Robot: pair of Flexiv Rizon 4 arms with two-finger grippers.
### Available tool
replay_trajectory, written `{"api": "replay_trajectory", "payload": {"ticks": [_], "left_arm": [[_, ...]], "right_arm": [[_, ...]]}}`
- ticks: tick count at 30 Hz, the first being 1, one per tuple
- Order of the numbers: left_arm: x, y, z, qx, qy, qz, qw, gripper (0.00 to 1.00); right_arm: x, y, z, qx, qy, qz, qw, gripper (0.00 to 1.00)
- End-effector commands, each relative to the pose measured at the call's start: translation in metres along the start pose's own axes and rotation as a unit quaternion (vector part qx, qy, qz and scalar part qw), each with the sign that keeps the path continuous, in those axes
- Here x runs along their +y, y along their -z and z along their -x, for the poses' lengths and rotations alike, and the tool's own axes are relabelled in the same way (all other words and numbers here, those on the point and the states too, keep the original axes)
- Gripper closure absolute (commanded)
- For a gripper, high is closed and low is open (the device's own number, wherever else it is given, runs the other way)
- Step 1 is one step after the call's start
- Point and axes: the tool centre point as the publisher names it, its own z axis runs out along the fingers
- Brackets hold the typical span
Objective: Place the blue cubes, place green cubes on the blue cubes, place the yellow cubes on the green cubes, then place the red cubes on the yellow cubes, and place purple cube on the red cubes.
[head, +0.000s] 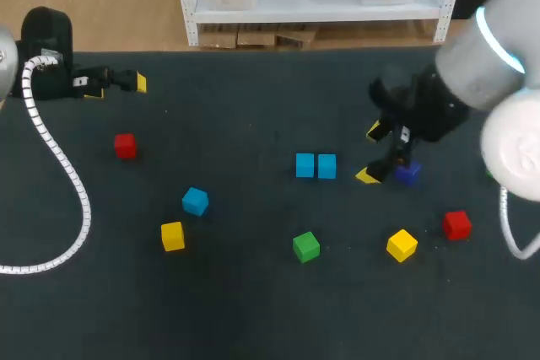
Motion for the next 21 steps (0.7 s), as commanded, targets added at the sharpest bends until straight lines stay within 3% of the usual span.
{"api": "replay_trajectory", "payload": {"ticks": [1,9,21], "left_arm": [[0.002,0.000,-0.001,-0.002,-0.001,-0.005,1.000,0.00],[0.002,0.000,-0.001,-0.002,-0.001,-0.005,1.000,0.00],[0.002,0.000,-0.001,-0.002,-0.001,-0.005,1.000,0.00]], "right_arm": [[-0.008,0.008,-0.005,-0.037,-0.008,-0.038,0.999,0.00],[-0.037,0.035,0.001,-0.085,-0.038,-0.072,0.993,0.00],[-0.039,0.038,0.008,-0.096,-0.037,-0.079,0.992,0.00]]}}
